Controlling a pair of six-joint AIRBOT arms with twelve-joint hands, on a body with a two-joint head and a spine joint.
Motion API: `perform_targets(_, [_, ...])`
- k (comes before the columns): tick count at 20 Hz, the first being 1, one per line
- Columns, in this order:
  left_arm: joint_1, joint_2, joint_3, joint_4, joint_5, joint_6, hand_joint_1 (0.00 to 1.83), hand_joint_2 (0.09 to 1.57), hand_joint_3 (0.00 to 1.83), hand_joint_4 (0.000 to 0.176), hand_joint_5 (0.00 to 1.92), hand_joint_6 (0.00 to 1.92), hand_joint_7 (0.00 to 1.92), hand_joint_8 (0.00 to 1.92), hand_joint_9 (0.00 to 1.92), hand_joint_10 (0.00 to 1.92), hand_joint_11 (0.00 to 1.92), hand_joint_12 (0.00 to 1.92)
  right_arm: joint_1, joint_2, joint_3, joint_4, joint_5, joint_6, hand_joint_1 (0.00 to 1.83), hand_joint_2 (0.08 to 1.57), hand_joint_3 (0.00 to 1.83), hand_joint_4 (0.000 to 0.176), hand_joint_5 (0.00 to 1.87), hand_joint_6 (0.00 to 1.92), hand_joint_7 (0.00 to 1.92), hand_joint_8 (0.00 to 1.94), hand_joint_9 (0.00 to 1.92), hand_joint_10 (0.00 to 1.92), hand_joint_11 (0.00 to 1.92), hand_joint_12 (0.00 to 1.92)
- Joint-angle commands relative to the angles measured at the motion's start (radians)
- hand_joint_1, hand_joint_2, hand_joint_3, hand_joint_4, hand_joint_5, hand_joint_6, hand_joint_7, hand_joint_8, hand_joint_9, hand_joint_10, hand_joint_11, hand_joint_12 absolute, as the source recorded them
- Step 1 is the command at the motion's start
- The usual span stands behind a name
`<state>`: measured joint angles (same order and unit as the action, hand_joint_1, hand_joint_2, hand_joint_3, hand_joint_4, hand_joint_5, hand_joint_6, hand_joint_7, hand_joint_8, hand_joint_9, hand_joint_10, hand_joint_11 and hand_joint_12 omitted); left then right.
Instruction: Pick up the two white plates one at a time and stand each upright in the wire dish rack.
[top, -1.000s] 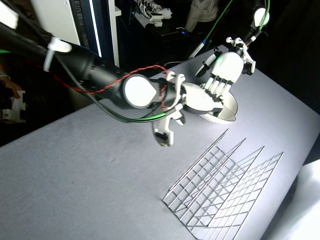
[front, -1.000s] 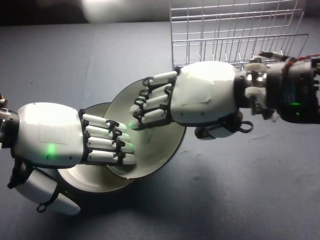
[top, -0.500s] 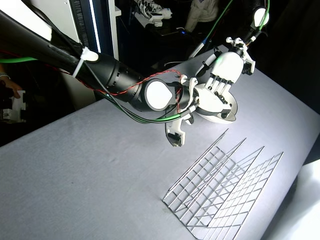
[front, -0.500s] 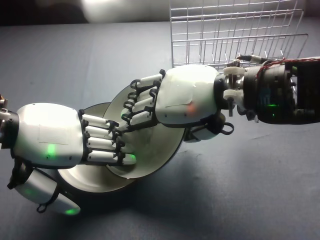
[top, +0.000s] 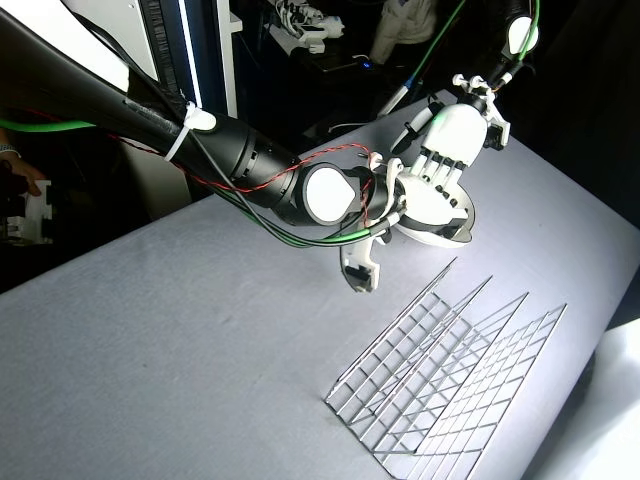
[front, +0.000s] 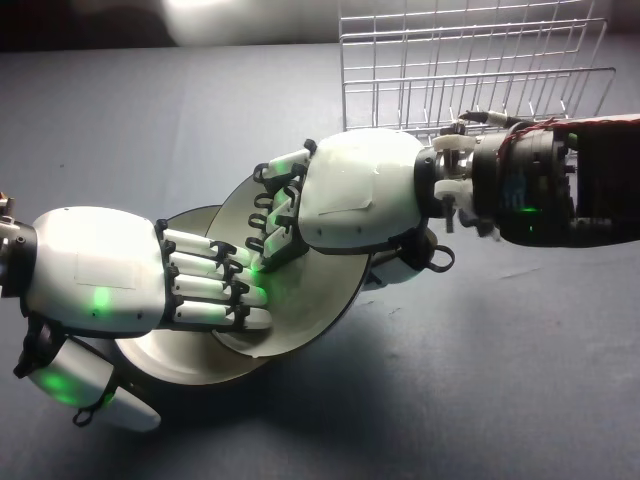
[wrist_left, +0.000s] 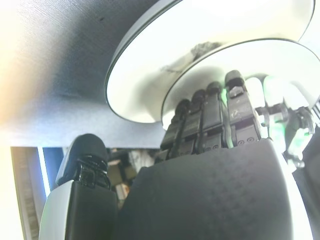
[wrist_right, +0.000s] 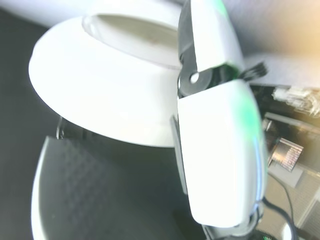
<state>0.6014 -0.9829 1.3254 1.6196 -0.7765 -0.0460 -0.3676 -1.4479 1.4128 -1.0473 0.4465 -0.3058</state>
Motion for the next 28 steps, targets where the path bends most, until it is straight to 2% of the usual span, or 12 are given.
perform_targets(1, [0.010,-0.026,-0.006,0.022,-0.035,0.003,0.00,1.22,0.00,0.000,0.01,0.00,0.01,0.00,0.00,0.00,0.01,0.00,0.001,0.000,0.001,0.024,0.040,0.008,1.24,1.08,0.05,0.000,0.86,0.89,1.07,0.64,1.01,0.07,0.60,1.11])
perform_targets(2, [0.010,-0.026,-0.006,0.021,-0.035,0.002,0.00,1.22,0.00,0.000,0.01,0.00,0.01,0.00,0.00,0.00,0.01,0.00,0.000,0.000,0.001,0.024,0.040,0.008,1.22,1.12,0.02,0.000,0.85,1.11,1.04,0.87,1.09,0.08,0.67,1.15])
perform_targets(3, [0.012,-0.026,-0.005,0.019,-0.035,0.001,0.00,1.22,0.00,0.000,0.03,0.01,0.03,0.01,0.02,0.01,0.03,0.01,-0.001,0.000,0.000,0.024,0.040,0.008,1.35,1.10,0.00,0.000,0.89,1.07,1.09,0.73,1.00,0.91,0.78,1.12])
perform_targets(4, [0.013,-0.026,-0.005,0.017,-0.035,0.000,0.00,1.22,0.00,0.000,0.02,0.01,0.02,0.01,0.01,0.00,0.01,0.01,-0.001,0.001,0.000,0.024,0.040,0.008,1.38,1.09,0.00,0.000,0.86,1.11,1.10,0.71,1.06,0.97,0.88,1.10])
perform_targets(5, [0.014,-0.026,-0.004,0.016,-0.035,0.000,0.00,1.22,0.00,0.000,0.02,0.00,0.02,0.01,0.01,0.00,0.01,0.01,-0.002,0.001,0.000,0.024,0.040,0.008,1.39,1.07,0.00,0.000,0.88,1.09,1.12,0.68,1.09,0.95,0.92,1.09])
perform_targets(7, [0.015,-0.025,-0.004,0.015,-0.035,-0.003,0.00,1.22,0.00,0.000,0.01,0.00,0.01,0.00,0.00,0.00,0.00,0.00,-0.002,0.002,0.001,0.024,0.042,0.008,1.50,1.06,0.00,0.000,0.92,0.97,1.14,0.59,1.15,0.78,0.86,1.46])
perform_targets(9, [0.012,-0.020,-0.002,0.009,-0.038,-0.003,0.00,1.22,0.00,0.000,0.03,0.01,0.02,0.01,0.01,0.00,0.01,0.01,-0.002,0.002,0.000,0.024,0.050,0.008,1.50,1.06,0.00,0.000,0.90,0.99,1.11,0.65,1.14,0.80,0.83,1.49])
perform_targets(11, [-0.002,-0.009,-0.002,0.005,-0.043,-0.008,0.00,1.22,0.00,0.000,0.01,0.00,0.01,0.00,0.00,0.00,0.00,0.00,-0.003,0.002,0.000,0.024,0.058,0.008,1.40,1.07,0.00,0.000,0.91,1.01,1.11,0.69,1.10,0.96,0.91,1.11])
perform_targets(19, [-0.077,0.060,0.010,-0.036,-0.090,-0.029,0.00,1.23,0.00,0.000,0.02,0.01,0.02,0.01,0.01,0.00,0.01,0.00,0.001,0.008,-0.006,0.028,0.074,0.008,1.40,1.06,0.00,0.000,0.93,1.01,1.13,0.68,1.13,0.86,0.98,1.00])
perform_targets(20, [-0.087,0.070,0.016,-0.036,-0.102,-0.033,0.00,1.23,0.00,0.000,0.02,0.01,0.02,0.01,0.00,0.00,0.01,0.00,0.002,0.010,-0.008,0.029,0.074,0.008,1.48,1.06,0.00,0.000,0.90,0.98,1.11,0.67,1.14,0.75,0.91,1.37])
perform_targets(21, [-0.093,0.076,0.019,-0.036,-0.107,-0.036,0.00,1.23,0.00,0.000,0.04,0.01,0.03,0.01,0.01,0.00,0.01,0.01,0.002,0.012,-0.009,0.029,0.074,0.008,1.50,1.06,0.00,0.000,0.88,0.98,1.11,0.67,1.14,0.72,0.90,1.44])
perform_targets(28, [-0.156,0.134,0.027,-0.032,-0.107,-0.038,0.00,1.23,0.00,0.000,0.04,0.01,0.03,0.01,0.02,0.01,0.02,0.01,0.029,0.034,-0.029,0.058,0.085,0.008,1.50,1.05,0.00,0.000,0.95,0.91,1.15,0.54,1.16,0.70,0.91,1.45])
